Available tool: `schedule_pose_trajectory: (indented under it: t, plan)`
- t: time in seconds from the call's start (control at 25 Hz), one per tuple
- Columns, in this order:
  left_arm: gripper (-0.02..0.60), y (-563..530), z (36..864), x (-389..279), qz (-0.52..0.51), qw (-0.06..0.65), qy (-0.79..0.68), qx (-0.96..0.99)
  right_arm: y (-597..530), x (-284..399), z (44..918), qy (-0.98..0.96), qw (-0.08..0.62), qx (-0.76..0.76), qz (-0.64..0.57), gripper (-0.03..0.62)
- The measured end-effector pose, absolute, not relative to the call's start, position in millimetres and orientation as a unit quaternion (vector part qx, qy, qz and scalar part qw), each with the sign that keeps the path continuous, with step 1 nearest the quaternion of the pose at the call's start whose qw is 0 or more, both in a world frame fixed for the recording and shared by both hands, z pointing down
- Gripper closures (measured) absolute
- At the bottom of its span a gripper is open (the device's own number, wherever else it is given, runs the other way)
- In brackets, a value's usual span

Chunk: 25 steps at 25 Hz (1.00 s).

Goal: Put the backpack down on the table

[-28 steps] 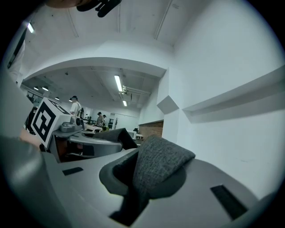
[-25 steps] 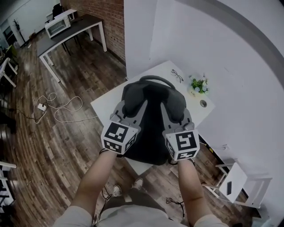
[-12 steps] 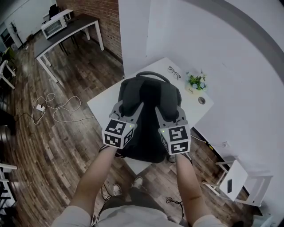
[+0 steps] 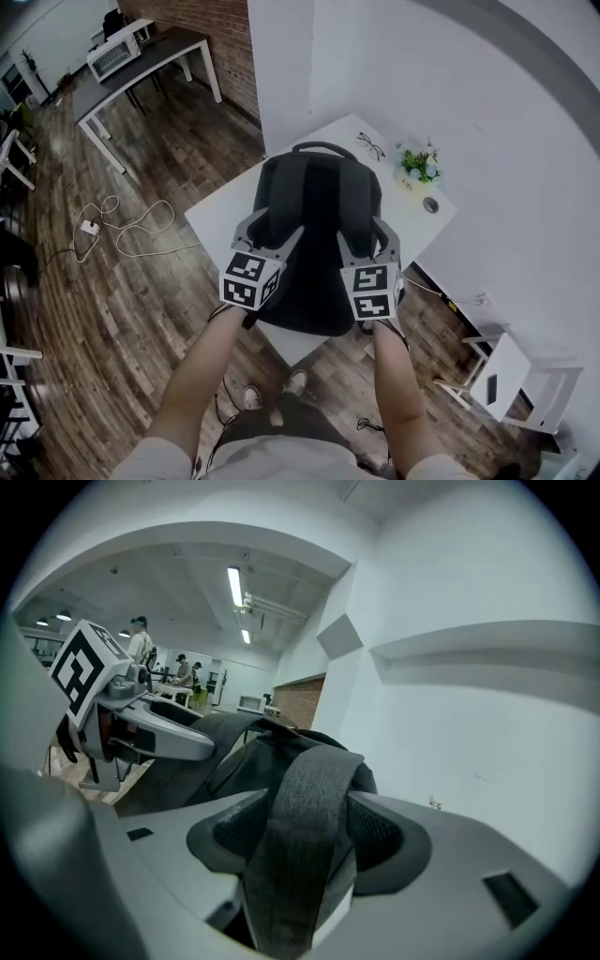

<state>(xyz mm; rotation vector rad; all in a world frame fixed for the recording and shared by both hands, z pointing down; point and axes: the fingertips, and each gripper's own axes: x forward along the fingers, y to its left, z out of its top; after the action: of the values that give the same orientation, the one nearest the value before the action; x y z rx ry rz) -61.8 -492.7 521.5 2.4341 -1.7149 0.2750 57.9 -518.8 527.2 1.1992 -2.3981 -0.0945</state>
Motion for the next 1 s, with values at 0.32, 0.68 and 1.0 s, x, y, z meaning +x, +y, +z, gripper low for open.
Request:
schedule_pose_trajectory:
  t: [0.32, 0.68, 1.0]
  plan:
    - [0.279, -490, 526, -62, 0.109, 0.063, -0.579, 0.806, -514, 68, 534, -0.866, 0.229, 0.443, -0.023, 0.350]
    - [0.279, -477, 521, -67, 0.107, 0.064, -0.577, 0.807, -495, 56, 528, -0.869, 0.227, 0.438, -0.024, 0.350]
    - [0.283, -467, 518, -71, 0.112, 0.063, -0.578, 0.806, -484, 51, 527, -0.874, 0.216, 0.435, -0.014, 0.352]
